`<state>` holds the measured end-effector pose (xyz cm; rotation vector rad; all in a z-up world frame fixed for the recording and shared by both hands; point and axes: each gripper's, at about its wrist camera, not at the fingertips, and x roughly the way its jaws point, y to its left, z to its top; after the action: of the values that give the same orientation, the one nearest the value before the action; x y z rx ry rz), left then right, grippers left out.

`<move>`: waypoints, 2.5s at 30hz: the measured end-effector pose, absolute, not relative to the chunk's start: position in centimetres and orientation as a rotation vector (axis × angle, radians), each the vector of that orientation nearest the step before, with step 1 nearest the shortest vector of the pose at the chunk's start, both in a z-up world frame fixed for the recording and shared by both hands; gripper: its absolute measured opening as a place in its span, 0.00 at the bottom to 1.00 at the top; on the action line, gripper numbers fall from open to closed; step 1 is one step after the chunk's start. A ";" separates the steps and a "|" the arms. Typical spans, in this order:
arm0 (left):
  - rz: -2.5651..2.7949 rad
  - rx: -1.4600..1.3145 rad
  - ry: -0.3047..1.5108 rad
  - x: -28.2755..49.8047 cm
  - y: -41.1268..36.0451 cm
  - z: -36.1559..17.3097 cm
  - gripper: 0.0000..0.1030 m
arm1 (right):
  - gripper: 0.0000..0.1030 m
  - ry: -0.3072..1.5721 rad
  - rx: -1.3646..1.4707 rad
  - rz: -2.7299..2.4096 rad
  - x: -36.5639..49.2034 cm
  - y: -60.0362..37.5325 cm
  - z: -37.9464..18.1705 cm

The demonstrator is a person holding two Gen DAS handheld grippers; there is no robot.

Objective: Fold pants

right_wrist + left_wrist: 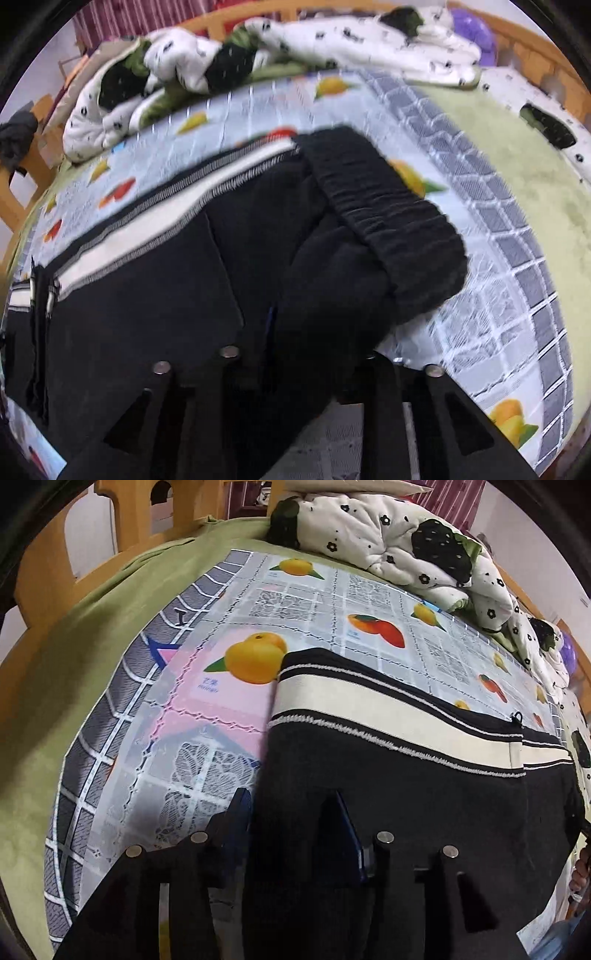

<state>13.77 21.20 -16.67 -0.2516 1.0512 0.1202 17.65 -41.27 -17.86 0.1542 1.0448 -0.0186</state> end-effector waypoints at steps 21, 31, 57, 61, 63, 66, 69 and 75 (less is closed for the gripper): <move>-0.044 -0.405 0.933 5.4 20.9 -13.9 0.54 | 0.52 0.899 0.022 0.118 8.7 -26.7 -10.9; -0.039 -0.357 0.954 3.7 21.6 -14.5 0.54 | 0.43 0.901 -0.032 0.455 7.5 -11.3 -13.7; -0.097 -0.428 1.030 3.9 22.0 -18.0 0.54 | 0.35 0.887 -0.128 0.421 10.8 -8.8 -15.1; -0.097 -0.429 1.021 3.8 21.7 -18.2 0.55 | 0.14 0.997 -0.212 0.385 12.9 -7.3 -17.8; -0.105 -0.429 1.017 3.7 21.7 -18.2 0.55 | 0.09 0.938 -0.198 0.378 12.7 -7.7 -17.0; -0.124 -0.441 1.001 3.1 21.9 -18.3 0.55 | 0.07 0.935 -0.045 0.385 13.1 -9.7 -16.9; -0.153 -0.453 0.979 2.1 22.0 -18.4 0.55 | 0.12 0.969 -0.017 0.396 13.1 -10.0 -18.0; -0.219 -0.639 0.921 -0.7 23.1 -19.3 0.56 | 0.39 0.982 -0.056 0.413 10.8 -11.0 -16.4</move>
<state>-0.70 23.08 -19.30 -0.6388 0.9211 -0.2191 10.78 -11.01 -16.42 -0.0560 0.9821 0.4130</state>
